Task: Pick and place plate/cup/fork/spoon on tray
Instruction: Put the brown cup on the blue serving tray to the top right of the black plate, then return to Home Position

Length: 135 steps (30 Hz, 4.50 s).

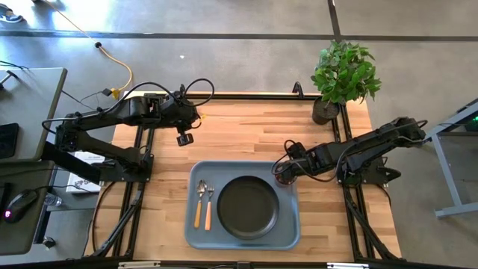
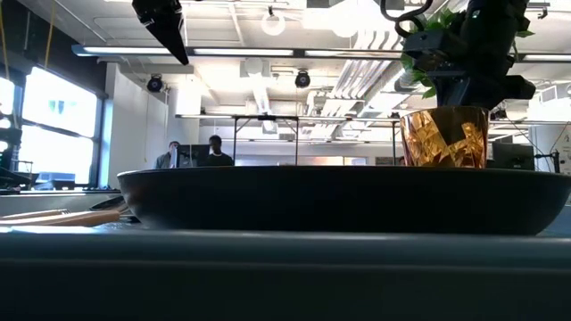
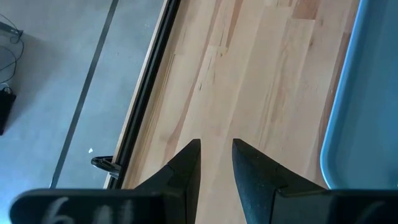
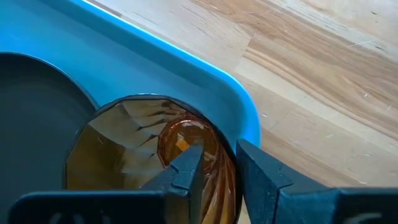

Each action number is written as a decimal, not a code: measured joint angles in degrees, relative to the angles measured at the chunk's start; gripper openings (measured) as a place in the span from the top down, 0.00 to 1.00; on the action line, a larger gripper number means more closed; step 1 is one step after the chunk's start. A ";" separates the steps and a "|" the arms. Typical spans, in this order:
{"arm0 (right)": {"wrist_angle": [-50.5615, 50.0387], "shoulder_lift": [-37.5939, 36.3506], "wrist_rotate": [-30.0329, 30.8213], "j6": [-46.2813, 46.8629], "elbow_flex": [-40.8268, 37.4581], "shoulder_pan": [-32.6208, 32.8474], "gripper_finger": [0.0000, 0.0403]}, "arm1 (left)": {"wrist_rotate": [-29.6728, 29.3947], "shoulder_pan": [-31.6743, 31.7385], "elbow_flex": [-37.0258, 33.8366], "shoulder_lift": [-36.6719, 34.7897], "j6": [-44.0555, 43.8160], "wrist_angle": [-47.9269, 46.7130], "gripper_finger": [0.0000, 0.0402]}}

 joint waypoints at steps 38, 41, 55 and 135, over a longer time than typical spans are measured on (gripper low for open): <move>6.85 -18.24 20.09 -6.93 0.00 -0.02 0.79 | 6.64 -2.73 -5.54 -7.78 -13.15 6.19 0.79; 14.03 -20.45 26.09 -16.23 0.02 -0.02 0.79 | 6.72 -4.78 -10.38 -12.70 -15.56 12.71 0.79; 47.54 -23.74 27.25 -51.73 0.02 -1.79 0.79 | 6.73 -12.50 -36.20 -37.15 -18.57 38.12 0.79; 46.35 -75.62 -12.98 -55.90 -45.42 -5.60 0.79 | 20.11 -13.62 -69.77 -67.19 -18.51 52.81 0.79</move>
